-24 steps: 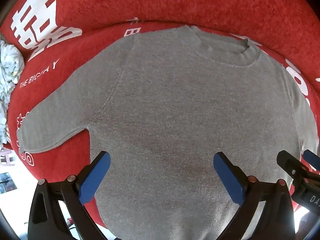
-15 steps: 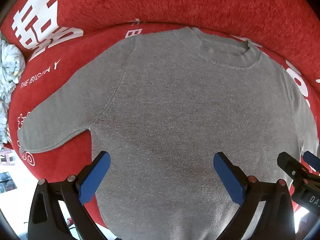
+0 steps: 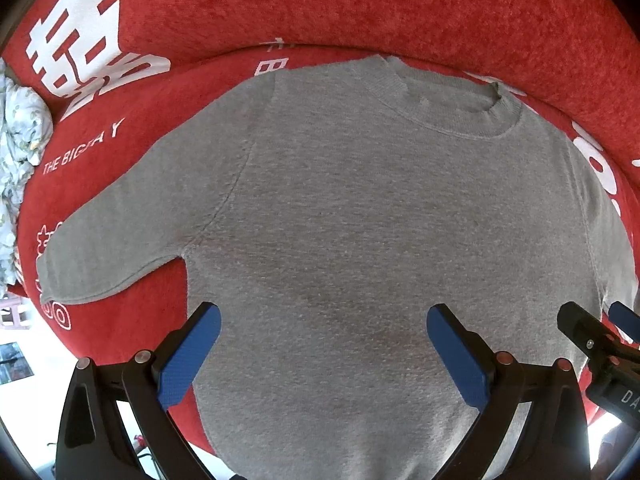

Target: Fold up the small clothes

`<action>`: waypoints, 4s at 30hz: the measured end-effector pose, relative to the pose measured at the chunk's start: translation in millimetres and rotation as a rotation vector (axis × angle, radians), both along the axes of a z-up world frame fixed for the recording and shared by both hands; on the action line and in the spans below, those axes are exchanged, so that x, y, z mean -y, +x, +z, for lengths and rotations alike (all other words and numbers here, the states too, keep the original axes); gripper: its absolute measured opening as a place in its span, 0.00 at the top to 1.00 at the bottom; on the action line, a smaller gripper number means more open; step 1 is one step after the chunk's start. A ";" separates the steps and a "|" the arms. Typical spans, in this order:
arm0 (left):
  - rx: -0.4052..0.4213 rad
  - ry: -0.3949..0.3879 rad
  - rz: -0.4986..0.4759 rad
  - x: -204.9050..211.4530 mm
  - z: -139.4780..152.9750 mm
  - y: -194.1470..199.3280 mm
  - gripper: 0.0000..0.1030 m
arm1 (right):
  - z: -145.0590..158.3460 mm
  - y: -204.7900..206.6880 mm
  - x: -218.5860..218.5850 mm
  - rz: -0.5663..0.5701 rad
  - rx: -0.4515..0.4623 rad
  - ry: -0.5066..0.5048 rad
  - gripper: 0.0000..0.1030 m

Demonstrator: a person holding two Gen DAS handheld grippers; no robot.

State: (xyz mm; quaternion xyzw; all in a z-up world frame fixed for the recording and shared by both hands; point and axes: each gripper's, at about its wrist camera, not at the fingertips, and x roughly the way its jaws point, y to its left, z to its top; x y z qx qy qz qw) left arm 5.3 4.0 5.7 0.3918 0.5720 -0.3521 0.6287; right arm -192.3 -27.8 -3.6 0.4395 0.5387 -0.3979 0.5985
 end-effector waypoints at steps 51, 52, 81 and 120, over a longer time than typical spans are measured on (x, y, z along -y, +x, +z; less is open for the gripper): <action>-0.041 -0.016 -0.004 -5.0 -1.6 4.1 0.00 | 4.5 12.3 -9.0 0.000 0.019 -0.010 0.00; -0.043 -0.018 -0.004 -5.4 -1.7 4.4 0.00 | 4.7 12.4 -9.2 0.000 0.020 -0.011 0.00; -0.173 -0.233 0.386 -130.6 -22.7 169.2 0.00 | 5.2 99.5 -79.0 0.152 0.123 0.067 0.00; -0.058 -0.565 0.444 -157.1 11.3 280.9 0.93 | 0.2 135.4 -118.2 0.163 0.150 0.119 0.00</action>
